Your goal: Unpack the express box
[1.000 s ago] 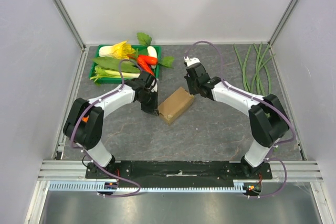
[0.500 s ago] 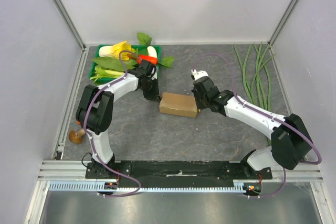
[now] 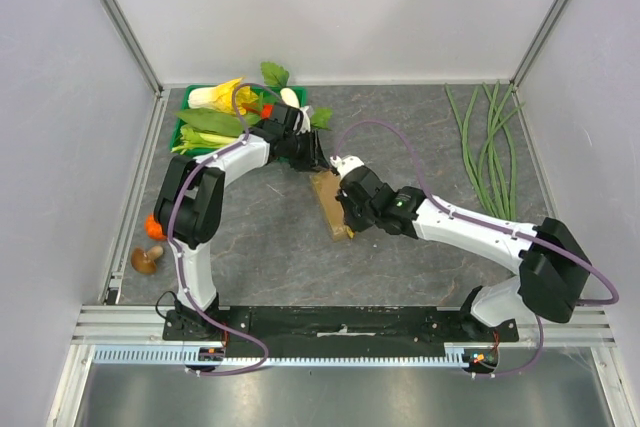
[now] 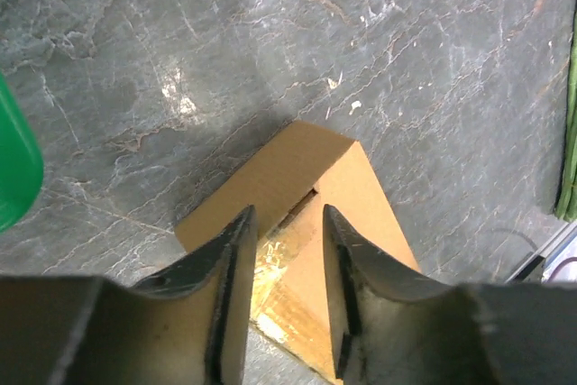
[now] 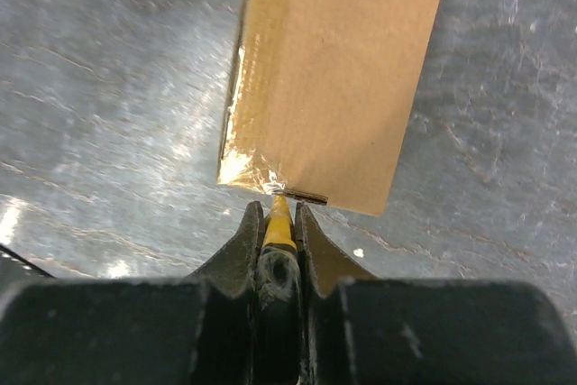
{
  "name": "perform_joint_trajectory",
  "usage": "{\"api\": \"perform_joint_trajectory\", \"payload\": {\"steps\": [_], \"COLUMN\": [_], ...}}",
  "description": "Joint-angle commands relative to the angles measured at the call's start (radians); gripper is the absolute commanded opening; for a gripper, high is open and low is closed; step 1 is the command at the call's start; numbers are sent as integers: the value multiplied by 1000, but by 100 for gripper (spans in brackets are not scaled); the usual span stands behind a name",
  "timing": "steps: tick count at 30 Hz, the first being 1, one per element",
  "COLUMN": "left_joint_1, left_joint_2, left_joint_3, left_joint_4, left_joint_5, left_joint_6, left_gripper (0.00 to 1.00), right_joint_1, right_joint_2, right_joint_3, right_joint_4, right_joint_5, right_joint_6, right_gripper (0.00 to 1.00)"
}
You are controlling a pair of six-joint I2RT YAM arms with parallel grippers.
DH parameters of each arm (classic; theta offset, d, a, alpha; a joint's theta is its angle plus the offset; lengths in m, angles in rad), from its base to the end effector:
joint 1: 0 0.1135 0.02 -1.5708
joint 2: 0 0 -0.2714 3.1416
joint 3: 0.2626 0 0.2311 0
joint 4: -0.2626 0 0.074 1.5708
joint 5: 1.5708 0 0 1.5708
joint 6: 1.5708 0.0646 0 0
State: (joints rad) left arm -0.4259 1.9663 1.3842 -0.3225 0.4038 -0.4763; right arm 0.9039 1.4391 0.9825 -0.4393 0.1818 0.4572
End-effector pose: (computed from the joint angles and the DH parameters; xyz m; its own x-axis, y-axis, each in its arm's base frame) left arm 0.3778 -0.1993 0.1865 -0.9118 -0.0493 -0.4076 0.2059 0.8040 -0.5579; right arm 0.1929 0.2262 0.2306 -0.7436 -0.2427 -0.6230 -0.4175 0.8963 0.1492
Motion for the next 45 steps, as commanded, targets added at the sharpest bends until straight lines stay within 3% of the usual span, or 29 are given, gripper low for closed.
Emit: {"api": "perform_joint_trajectory", "payload": {"steps": [1, 5, 11, 22, 31, 37, 45], "left_joint_1": [-5, 24, 32, 32, 32, 32, 30], "left_joint_2": [-59, -121, -221, -236, -119, -84, -61], "left_joint_3": [4, -13, -74, -209, -188, -197, -206], "left_joint_4": [11, -13, -49, -36, 45, -21, -56], "left_joint_5": [38, 7, -29, -11, 50, -11, -22], "left_joint_6": [-31, -35, -38, -110, -189, -212, -235], "left_gripper": [46, 58, 63, 63, 59, 45, 41], "right_joint_1": [7, 10, 12, 23, 30, 43, 59], "right_joint_2": [-20, -71, -167, -118, -16, 29, 64], "right_joint_3": [91, 73, 50, -47, -80, -74, -62], "right_joint_4": [79, 47, 77, 447, 582, 603, 611], "right_joint_5": [21, -28, -18, 137, 214, 220, 211], "right_joint_6": [-9, -17, -29, 31, 78, 86, 100], "right_gripper": [0, 0, 0, 0, 0, 0, 0]}}
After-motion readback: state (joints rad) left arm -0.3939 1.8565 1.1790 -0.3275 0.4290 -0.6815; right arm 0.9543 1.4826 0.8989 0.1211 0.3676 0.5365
